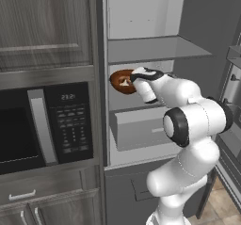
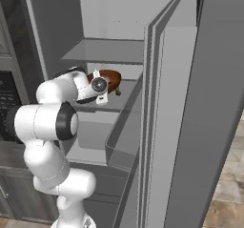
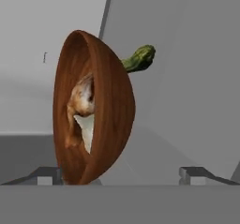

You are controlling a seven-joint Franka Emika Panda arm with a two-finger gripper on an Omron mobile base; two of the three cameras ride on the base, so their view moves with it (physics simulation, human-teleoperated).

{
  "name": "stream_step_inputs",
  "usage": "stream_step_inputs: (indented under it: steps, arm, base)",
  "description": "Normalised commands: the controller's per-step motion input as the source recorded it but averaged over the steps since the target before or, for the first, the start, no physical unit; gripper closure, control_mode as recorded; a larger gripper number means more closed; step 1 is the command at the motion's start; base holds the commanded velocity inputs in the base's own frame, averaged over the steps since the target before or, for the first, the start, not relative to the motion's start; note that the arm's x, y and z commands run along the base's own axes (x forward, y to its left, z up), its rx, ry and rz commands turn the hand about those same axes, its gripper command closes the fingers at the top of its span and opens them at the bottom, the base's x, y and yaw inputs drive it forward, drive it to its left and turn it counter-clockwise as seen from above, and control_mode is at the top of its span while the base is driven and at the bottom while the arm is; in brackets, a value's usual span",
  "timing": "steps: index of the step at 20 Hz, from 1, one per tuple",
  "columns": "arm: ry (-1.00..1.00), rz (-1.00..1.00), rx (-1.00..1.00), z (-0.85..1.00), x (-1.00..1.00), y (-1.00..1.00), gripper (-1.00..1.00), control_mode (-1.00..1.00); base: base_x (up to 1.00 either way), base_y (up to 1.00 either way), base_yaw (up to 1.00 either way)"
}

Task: Pick the chicken drumstick and garlic from their plates and place them in the bowl. Then put the bowl in the fridge.

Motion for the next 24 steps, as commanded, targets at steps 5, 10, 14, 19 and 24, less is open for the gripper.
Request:
stream_step_inputs:
  steps: [5,10,14,19,24]
  arm:
    - [0.01,0.00,-0.04,0.32,-0.53,-0.04,-1.00,-1.00]
    - [0.09,0.00,-0.07,0.43,-0.59,-0.06,-1.00,-1.00]
    - [0.14,0.00,-0.08,0.48,-0.65,-0.07,-1.00,-1.00]
    - [0.22,0.07,-0.14,0.69,-0.49,0.00,-1.00,-1.00]
    - [0.19,0.18,-0.18,0.73,-0.51,0.00,-1.00,-1.00]
  base:
    - [0.00,0.00,0.00]
    - [0.00,0.00,0.00]
    - [0.00,0.00,0.00]
    - [0.00,0.00,0.00]
    - [0.00,0.00,0.00]
